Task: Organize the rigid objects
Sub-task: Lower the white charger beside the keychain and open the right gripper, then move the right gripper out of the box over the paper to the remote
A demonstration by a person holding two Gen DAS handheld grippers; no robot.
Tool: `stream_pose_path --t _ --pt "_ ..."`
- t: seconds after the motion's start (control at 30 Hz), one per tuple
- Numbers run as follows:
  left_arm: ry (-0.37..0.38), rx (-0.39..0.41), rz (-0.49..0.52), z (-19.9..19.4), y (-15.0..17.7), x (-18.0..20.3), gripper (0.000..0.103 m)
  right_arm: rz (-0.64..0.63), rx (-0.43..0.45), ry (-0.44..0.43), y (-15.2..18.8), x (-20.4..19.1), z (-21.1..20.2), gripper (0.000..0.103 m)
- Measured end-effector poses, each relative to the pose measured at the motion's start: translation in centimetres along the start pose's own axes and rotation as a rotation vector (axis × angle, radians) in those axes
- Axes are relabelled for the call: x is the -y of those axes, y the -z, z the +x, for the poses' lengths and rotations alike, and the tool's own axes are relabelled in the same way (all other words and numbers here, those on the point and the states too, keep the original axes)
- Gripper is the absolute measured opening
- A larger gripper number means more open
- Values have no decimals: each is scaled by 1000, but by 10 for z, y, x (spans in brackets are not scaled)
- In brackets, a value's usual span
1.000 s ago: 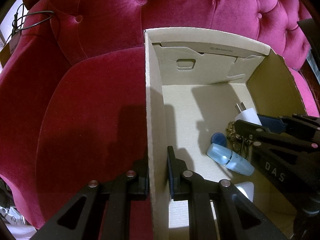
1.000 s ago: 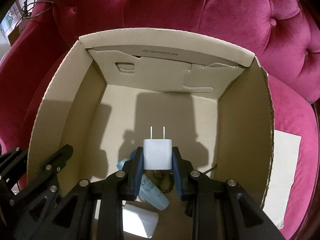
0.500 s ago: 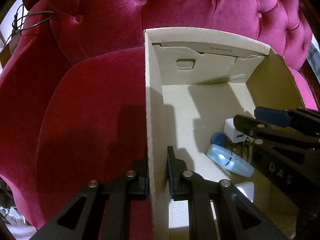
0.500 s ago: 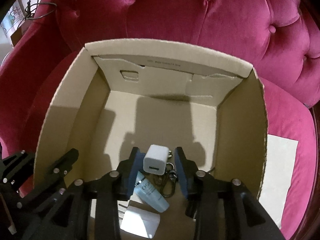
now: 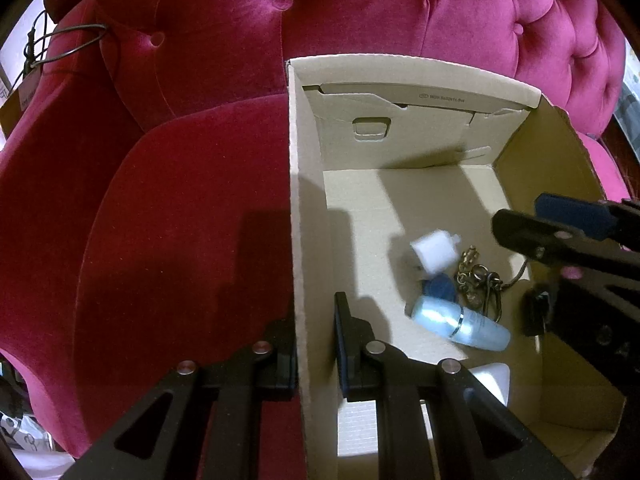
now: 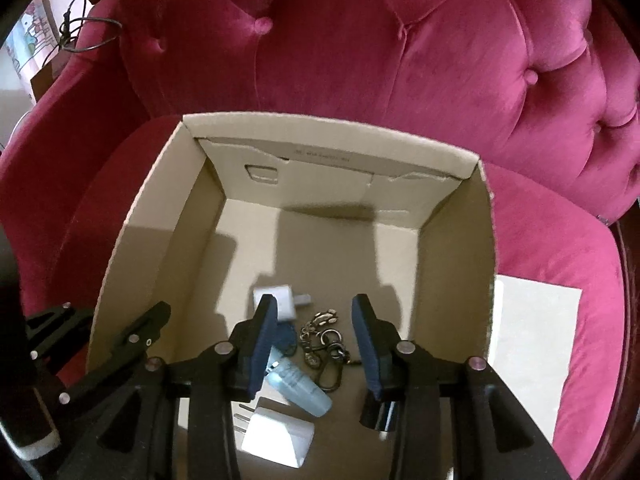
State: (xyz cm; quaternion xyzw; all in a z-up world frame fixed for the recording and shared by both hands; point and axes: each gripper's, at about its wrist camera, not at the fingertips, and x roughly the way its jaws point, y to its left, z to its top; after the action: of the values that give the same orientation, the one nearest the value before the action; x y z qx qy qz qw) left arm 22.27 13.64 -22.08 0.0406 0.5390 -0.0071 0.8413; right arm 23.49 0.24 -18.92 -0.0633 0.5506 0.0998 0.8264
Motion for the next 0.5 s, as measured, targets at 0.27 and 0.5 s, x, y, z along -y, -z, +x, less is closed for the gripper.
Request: stream_pose_path --t 0.27,0.5 --pt "-2 0 2 0 0 0 15 5 40 10 -3 4 -22 48" --pt "-6 0 2 -1 0 1 15 24 77 14 -7 15 -39 85"
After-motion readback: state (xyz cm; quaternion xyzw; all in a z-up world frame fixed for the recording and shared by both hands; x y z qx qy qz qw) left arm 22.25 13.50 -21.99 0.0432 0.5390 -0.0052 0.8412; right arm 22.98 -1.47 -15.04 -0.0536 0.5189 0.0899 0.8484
